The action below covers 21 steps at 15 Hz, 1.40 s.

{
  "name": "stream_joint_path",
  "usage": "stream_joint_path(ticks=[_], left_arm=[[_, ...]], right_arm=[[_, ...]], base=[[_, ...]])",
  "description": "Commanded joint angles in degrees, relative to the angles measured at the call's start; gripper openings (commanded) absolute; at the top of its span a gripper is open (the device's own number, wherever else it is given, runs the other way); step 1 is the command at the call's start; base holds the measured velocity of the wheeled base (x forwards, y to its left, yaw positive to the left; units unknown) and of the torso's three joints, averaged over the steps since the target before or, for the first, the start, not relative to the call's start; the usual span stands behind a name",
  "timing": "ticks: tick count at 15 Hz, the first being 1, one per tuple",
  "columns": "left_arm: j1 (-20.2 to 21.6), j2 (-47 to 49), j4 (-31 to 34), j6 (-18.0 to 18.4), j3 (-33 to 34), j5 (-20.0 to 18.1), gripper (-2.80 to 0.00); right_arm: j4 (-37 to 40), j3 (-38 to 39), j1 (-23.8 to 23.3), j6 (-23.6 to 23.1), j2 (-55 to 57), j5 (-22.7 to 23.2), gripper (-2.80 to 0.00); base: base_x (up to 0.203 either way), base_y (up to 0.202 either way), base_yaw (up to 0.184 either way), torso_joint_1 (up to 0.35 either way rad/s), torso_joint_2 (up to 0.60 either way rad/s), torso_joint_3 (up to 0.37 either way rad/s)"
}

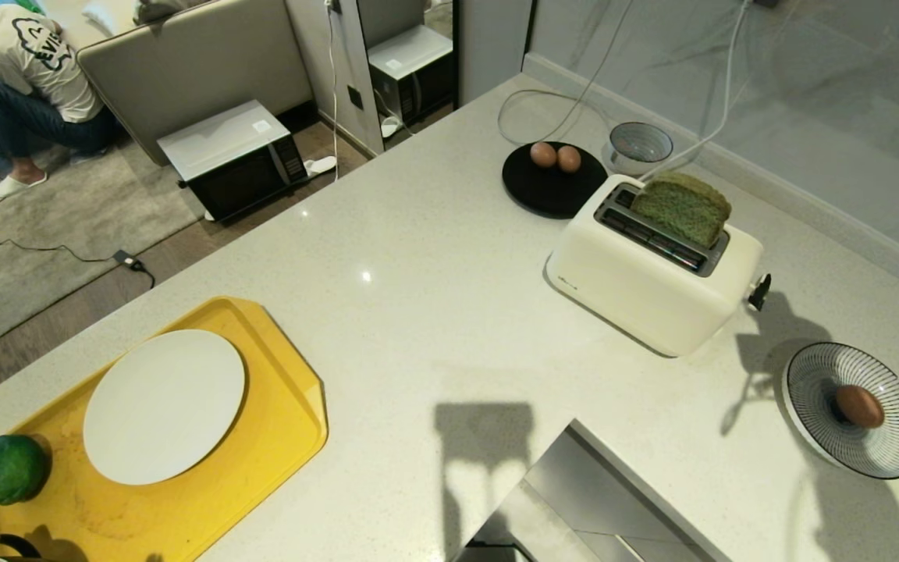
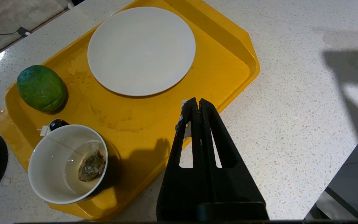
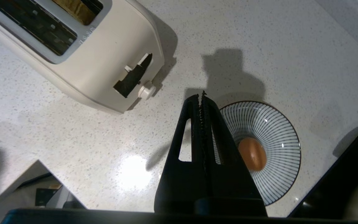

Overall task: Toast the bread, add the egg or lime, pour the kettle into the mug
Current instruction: Use a bread toaster

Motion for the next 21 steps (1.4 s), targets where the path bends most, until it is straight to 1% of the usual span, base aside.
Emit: stream_joint_path(ticks=[1, 3, 5, 6, 9, 11, 12, 18, 21], left_arm=[[0.01, -0.06, -0.06, -0.01, 0.0, 0.0, -2.8], [0.01, -0.06, -0.05, -0.01, 0.0, 0.0, -2.8], [0.01, -0.06, 0.03, -0.01, 0.0, 0.0, -2.8], [0.01, -0.06, -0.06, -0.01, 0.0, 0.0, -2.8], [0.01, -0.06, 0.01, -0.01, 0.0, 0.0, -2.8], [0.01, -0.06, 0.02, -0.01, 0.0, 0.0, -2.8], [0.01, -0.06, -0.06, -0.01, 0.0, 0.0, -2.8], [0.01, -0.06, 0.03, -0.01, 0.0, 0.0, -2.8], [0.01, -0.06, -0.03, -0.01, 0.0, 0.0, -2.8]], right_arm=[[-10.6, 5.98, -0.3, -0.85, 2.63, 1.53, -2.8], [-11.47, 6.64, -0.33, -1.26, 4.24, 3.09, -2.8], [-11.61, 6.64, -0.33, -1.64, 5.41, 3.63, -2.8], [-11.66, 6.64, -0.26, -1.96, 5.78, 4.76, -2.8], [-12.16, 6.27, 0.1, -2.51, 7.38, 11.39, -2.8], [-13.86, 6.74, 0.11, -3.44, 8.26, 17.1, -2.8], [-14.16, 6.65, 0.07, -3.69, 9.19, 18.5, -2.8], [-14.26, 4.96, 0.11, -4.85, 14.44, 20.47, -2.8], [-14.26, 2.69, 0.09, -4.77, 16.6, 20.87, -2.8]], base=[[0.0, 0.0, 0.0, 0.0, 0.0, 0.0], [0.0, 0.0, 0.0, 0.0, 0.0, 0.0], [0.0, 0.0, 0.0, 0.0, 0.0, 0.0], [0.0, 0.0, 0.0, 0.0, 0.0, 0.0], [0.0, 0.0, 0.0, 0.0, 0.0, 0.0], [0.0, 0.0, 0.0, 0.0, 0.0, 0.0], [0.0, 0.0, 0.0, 0.0, 0.0, 0.0], [0.0, 0.0, 0.0, 0.0, 0.0, 0.0], [0.0, 0.0, 0.0, 0.0, 0.0, 0.0]])
